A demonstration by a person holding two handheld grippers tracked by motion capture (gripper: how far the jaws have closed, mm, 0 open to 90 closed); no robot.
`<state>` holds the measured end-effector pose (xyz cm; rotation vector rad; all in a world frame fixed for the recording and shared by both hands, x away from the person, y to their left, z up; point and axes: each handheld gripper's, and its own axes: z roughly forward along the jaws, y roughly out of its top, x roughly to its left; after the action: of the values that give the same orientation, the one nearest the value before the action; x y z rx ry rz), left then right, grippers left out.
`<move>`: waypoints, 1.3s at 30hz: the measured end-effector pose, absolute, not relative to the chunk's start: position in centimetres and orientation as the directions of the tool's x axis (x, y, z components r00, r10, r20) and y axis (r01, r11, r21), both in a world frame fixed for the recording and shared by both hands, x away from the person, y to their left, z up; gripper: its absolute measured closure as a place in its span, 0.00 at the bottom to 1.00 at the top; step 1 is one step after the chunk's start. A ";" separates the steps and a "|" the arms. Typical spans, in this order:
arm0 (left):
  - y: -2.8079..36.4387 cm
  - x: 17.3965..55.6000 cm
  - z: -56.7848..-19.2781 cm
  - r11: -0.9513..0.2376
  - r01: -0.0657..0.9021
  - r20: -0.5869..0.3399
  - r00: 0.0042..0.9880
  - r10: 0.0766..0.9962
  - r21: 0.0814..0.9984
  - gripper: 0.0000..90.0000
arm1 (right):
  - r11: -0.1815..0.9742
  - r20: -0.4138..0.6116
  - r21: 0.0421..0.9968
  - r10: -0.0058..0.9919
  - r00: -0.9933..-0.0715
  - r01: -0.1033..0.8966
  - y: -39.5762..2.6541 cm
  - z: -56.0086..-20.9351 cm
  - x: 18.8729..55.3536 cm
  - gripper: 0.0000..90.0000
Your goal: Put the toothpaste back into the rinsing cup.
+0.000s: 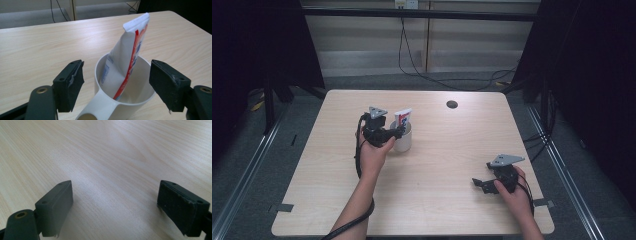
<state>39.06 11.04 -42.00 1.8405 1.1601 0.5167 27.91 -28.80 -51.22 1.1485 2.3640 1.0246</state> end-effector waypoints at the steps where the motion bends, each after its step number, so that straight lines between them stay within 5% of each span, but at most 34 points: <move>1: 11.1 39.0 -42.0 -0.185 0.509 -0.103 0.485 0.868 0.840 0.29 | 0.420 0.024 0.722 0.779 -0.626 0.550 -28.8 -51.2 27.9 0.14; 39: 15.6 36.5 -42.3 -0.214 0.530 -0.120 0.526 0.842 0.821 0.22 | 0.419 0.025 0.721 0.781 -0.625 0.552 -28.8 -51.2 27.9 0.14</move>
<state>36.50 15.61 -42.28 1.8879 1.1270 0.4481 27.89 -28.78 -51.21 1.1510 2.3632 1.0242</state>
